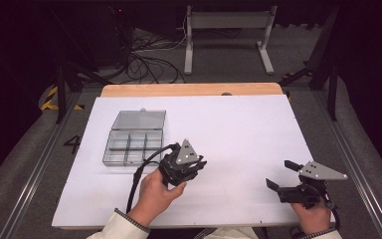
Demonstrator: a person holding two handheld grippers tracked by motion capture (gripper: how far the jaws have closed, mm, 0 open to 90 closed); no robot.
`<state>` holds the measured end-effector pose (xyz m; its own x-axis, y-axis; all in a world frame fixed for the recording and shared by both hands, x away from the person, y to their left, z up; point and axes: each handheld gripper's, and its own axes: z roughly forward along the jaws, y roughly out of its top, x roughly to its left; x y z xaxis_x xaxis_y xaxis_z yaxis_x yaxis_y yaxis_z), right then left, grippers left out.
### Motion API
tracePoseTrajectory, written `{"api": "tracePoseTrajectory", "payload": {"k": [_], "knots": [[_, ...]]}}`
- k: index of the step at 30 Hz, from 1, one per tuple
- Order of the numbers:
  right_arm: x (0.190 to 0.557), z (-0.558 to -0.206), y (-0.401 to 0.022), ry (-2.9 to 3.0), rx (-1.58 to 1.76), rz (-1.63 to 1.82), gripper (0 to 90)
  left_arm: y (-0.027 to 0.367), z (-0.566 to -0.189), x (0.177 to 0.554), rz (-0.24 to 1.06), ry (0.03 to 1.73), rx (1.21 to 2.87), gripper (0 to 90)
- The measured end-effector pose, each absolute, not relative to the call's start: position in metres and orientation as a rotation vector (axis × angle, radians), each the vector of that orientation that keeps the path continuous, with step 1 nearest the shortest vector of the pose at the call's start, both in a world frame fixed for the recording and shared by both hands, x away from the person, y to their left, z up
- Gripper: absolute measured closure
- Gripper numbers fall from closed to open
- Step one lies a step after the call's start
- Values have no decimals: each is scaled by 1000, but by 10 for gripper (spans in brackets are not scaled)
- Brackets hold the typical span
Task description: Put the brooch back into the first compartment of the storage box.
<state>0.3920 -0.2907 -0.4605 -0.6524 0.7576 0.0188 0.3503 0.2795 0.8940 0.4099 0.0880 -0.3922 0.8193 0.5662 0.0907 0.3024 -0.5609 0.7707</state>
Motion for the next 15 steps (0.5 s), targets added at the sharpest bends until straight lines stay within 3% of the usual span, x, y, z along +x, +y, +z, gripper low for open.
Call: {"api": "tracePoseTrajectory", "payload": {"k": [15], "knots": [[392, -461, -290, 2148, 999, 1333, 64, 129, -384, 421, 483, 740, 2173, 778]]}}
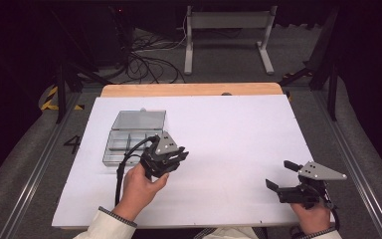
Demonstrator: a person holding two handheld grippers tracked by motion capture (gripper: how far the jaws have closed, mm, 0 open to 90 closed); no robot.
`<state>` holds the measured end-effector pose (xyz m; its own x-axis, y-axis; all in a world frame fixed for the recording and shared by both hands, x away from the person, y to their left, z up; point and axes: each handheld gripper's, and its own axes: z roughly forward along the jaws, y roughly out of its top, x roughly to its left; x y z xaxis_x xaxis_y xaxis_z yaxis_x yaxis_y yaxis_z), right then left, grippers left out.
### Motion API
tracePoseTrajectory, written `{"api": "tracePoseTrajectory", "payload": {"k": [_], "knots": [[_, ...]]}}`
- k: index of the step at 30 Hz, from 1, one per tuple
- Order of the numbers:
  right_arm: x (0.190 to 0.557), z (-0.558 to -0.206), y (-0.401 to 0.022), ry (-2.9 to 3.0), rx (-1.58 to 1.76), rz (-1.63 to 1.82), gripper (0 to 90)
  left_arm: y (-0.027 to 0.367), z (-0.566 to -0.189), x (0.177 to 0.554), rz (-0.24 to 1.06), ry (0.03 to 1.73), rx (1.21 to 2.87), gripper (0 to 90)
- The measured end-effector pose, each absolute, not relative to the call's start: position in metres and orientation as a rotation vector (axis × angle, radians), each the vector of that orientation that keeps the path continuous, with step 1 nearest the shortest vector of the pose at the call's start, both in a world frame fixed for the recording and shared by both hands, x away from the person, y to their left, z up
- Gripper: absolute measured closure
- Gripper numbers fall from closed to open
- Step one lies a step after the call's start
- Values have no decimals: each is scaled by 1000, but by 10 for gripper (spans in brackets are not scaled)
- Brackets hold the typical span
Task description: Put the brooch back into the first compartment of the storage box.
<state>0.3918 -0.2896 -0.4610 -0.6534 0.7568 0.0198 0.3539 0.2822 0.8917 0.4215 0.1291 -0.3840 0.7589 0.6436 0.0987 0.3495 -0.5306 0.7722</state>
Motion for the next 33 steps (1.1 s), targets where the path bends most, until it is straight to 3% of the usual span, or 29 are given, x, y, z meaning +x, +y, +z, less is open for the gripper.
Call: {"api": "tracePoseTrajectory", "payload": {"k": [33], "knots": [[392, -462, -289, 2149, 996, 1332, 64, 221, -382, 452, 614, 1024, 2073, 778]]}}
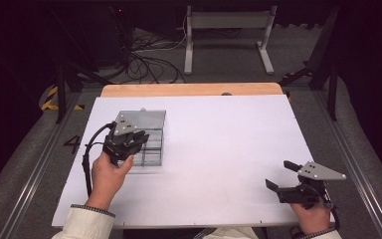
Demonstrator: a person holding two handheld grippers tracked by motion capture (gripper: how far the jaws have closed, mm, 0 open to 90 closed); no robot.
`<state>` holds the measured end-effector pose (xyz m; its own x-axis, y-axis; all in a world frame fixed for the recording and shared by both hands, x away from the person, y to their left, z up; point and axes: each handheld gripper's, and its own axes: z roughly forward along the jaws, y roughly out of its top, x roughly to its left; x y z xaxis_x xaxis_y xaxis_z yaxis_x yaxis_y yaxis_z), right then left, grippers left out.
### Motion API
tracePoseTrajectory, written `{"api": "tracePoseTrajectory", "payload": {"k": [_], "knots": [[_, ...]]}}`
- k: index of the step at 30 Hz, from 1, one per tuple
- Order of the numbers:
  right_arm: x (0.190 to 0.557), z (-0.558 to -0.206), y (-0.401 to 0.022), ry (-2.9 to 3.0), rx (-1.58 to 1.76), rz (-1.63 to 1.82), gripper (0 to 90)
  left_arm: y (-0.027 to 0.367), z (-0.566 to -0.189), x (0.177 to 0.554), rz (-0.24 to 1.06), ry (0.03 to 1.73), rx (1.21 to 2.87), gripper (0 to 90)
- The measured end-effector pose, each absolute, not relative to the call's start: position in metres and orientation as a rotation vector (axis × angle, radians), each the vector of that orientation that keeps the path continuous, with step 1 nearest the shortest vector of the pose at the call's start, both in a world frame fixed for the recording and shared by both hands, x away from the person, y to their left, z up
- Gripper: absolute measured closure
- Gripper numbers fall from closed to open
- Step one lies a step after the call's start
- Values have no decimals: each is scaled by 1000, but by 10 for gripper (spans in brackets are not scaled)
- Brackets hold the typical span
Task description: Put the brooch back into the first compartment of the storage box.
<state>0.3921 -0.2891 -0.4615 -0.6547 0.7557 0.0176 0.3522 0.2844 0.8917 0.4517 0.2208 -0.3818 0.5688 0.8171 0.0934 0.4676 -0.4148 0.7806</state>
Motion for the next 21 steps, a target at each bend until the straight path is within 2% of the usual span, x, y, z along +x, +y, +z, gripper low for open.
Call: {"api": "tracePoseTrajectory", "payload": {"k": [21], "knots": [[392, -461, -288, 2153, 995, 1325, 64, 266, -400, 471, 626, 1238, 1993, 777]]}}
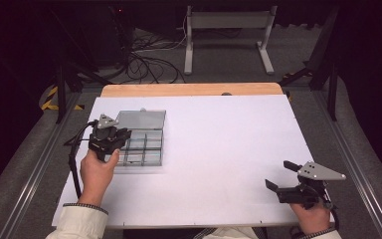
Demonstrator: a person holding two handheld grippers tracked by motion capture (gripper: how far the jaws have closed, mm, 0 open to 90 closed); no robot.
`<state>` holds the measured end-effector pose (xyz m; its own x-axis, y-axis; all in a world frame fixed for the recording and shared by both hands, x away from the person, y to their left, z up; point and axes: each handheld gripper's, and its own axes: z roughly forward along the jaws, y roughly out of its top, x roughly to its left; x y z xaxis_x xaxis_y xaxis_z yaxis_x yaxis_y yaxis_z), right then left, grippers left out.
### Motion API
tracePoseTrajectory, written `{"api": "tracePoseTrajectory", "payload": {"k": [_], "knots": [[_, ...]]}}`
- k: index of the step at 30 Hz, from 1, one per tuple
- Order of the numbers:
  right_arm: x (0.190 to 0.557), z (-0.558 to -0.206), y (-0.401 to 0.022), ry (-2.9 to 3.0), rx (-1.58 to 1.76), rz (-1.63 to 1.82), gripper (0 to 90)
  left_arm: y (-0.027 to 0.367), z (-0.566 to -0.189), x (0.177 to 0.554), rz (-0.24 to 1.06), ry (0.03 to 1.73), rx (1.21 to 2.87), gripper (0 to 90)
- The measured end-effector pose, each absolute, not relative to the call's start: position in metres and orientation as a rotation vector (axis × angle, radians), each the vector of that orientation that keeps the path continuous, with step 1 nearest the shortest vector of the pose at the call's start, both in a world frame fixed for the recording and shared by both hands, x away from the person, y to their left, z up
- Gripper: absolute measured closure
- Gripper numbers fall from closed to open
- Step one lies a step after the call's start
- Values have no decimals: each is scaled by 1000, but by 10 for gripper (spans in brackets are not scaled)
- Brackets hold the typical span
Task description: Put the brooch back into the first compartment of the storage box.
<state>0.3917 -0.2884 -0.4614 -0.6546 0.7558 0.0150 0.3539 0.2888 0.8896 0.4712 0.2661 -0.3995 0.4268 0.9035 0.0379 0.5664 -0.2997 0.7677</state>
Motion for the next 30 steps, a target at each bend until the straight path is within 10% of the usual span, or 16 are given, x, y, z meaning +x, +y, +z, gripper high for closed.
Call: {"api": "tracePoseTrajectory", "payload": {"k": [30], "knots": [[392, -462, -288, 2154, 999, 1323, 64, 283, -429, 497, 687, 1394, 2064, 774]]}}
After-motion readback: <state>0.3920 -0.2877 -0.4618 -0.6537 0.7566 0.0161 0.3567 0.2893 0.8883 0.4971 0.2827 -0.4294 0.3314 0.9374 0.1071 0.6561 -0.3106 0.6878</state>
